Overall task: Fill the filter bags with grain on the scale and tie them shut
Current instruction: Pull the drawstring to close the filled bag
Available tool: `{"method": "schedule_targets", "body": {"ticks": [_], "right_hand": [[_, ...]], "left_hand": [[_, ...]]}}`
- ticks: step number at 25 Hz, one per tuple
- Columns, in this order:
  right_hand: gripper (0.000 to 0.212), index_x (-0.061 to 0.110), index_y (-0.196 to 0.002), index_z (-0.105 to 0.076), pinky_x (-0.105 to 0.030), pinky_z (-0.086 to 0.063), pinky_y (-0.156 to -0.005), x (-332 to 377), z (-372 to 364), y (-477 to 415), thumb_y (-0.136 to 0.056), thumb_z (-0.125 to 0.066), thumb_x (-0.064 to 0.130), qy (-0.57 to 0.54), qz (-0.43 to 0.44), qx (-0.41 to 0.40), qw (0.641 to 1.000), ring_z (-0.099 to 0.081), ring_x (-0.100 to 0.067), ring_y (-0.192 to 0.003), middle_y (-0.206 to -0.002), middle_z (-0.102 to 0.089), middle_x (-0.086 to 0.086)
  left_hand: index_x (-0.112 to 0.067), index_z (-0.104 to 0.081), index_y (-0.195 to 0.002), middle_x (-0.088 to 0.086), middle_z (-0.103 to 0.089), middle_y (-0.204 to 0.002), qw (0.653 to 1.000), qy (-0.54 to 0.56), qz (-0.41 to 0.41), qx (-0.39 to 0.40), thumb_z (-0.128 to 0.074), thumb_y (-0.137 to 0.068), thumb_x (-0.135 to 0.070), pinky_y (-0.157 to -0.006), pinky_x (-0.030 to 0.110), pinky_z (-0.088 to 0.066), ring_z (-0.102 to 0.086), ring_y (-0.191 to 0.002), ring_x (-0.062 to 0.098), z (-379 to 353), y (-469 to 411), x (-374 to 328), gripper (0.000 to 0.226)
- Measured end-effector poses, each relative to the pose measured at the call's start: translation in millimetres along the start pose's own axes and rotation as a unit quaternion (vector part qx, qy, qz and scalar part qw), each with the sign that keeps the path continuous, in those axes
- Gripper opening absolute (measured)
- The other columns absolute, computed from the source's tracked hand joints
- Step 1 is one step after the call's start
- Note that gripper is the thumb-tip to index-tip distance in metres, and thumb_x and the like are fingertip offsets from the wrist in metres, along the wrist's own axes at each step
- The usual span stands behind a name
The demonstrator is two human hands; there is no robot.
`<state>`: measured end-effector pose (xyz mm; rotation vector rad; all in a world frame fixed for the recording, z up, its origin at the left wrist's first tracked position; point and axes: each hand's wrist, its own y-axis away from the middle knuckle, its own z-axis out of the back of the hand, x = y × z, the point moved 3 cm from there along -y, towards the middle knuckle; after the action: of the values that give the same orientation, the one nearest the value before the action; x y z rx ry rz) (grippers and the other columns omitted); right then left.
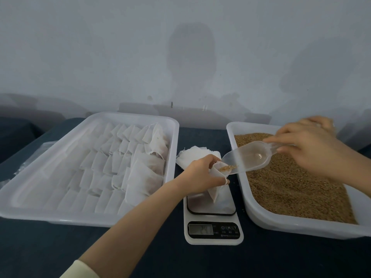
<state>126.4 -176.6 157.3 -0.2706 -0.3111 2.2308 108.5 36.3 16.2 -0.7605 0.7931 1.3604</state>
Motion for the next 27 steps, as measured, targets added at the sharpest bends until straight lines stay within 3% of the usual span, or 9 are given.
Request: {"method": "schedule_targets", "body": {"ticks": [4,9,13,15,17,20,23,25,27], "right_hand": [[0.046,0.018,-0.097,-0.075,-0.057,-0.026,-0.099,24,11,-1,-0.059,-0.079,-0.006,0.112,0.110,-0.077,0.985,-0.061,-0.034,-0.089,-0.090,-0.070,-0.008],[0.050,0.011,-0.099,-0.073,-0.052,-0.024,-0.099,36,7,14,-0.055,-0.068,-0.013,0.192,0.191,-0.142,0.952,-0.062,-0.034,-0.091,-0.094,-0.068,-0.012],[0.037,0.026,-0.113,-0.066,-0.046,-0.033,-0.092,-17,-14,36,-0.079,-0.066,0.011,0.053,-0.026,-0.153,0.986,-0.060,-0.030,-0.092,-0.105,-0.068,-0.006],[0.038,0.033,-0.124,-0.057,-0.040,-0.050,-0.072,-50,-46,47,-0.088,-0.058,0.021,-0.051,-0.195,-0.067,0.977,-0.063,-0.023,-0.078,-0.113,-0.066,-0.006],[0.040,0.030,-0.129,-0.054,-0.027,-0.045,-0.049,-69,-83,59,-0.090,-0.058,0.021,-0.119,-0.274,0.018,0.954,-0.059,-0.013,-0.057,-0.115,-0.065,-0.007],[0.036,0.022,-0.125,-0.059,-0.022,-0.044,-0.058,-80,-118,69,-0.089,-0.062,0.024,-0.143,-0.292,0.087,0.942,-0.058,-0.008,-0.068,-0.115,-0.067,-0.007],[0.029,0.021,-0.117,-0.065,-0.036,-0.049,-0.079,-75,-122,66,-0.089,-0.061,0.028,-0.100,-0.304,0.138,0.937,-0.061,-0.020,-0.084,-0.107,-0.069,-0.005],[0.035,0.022,-0.123,-0.060,-0.040,-0.048,-0.087,-59,-112,57,-0.089,-0.061,0.029,-0.020,-0.269,0.077,0.960,-0.061,-0.021,-0.095,-0.112,-0.066,-0.005],[0.034,0.022,-0.123,-0.060,-0.027,-0.050,-0.076,-19,-92,44,-0.089,-0.059,0.029,-0.079,-0.193,-0.033,0.977,-0.060,-0.008,-0.084,-0.107,-0.066,0.000]], "left_hand": [[-0.027,-0.051,-0.120,-0.006,-0.059,-0.113,1.000,-0.008,-0.004,-0.007,-0.076,-0.078,-0.039,-0.087,0.034,-0.054,-0.059,-0.100,0.014,1,-1,0,0.050],[-0.026,-0.051,-0.118,-0.006,-0.059,-0.112,1.000,-0.012,-0.004,-0.011,-0.075,-0.079,-0.039,-0.086,0.034,-0.055,-0.059,-0.098,0.015,2,0,0,0.048],[-0.026,-0.052,-0.116,-0.006,-0.059,-0.112,1.000,-0.013,-0.010,-0.016,-0.075,-0.079,-0.040,-0.087,0.035,-0.054,-0.059,-0.098,0.014,1,0,-1,0.046],[-0.026,-0.052,-0.115,-0.006,-0.058,-0.112,1.000,-0.014,-0.014,-0.019,-0.075,-0.079,-0.040,-0.087,0.034,-0.054,-0.059,-0.098,0.013,2,1,-1,0.044],[-0.027,-0.051,-0.116,-0.006,-0.058,-0.113,1.000,-0.017,-0.014,-0.016,-0.075,-0.079,-0.040,-0.087,0.033,-0.054,-0.058,-0.098,0.013,2,1,0,0.045],[-0.028,-0.051,-0.116,-0.006,-0.058,-0.114,1.000,-0.018,-0.014,-0.014,-0.075,-0.079,-0.041,-0.087,0.031,-0.054,-0.058,-0.099,0.013,2,2,0,0.045],[-0.028,-0.051,-0.116,-0.006,-0.058,-0.113,1.000,-0.019,-0.017,-0.014,-0.075,-0.079,-0.041,-0.087,0.031,-0.054,-0.058,-0.099,0.013,1,2,0,0.046],[-0.028,-0.051,-0.118,-0.006,-0.058,-0.114,1.000,-0.019,-0.012,-0.009,-0.075,-0.079,-0.042,-0.088,0.032,-0.054,-0.059,-0.100,0.013,1,2,2,0.048],[-0.029,-0.051,-0.118,-0.006,-0.058,-0.114,1.000,-0.017,-0.008,-0.007,-0.075,-0.078,-0.042,-0.087,0.032,-0.055,-0.059,-0.099,0.013,0,2,3,0.049]]}}
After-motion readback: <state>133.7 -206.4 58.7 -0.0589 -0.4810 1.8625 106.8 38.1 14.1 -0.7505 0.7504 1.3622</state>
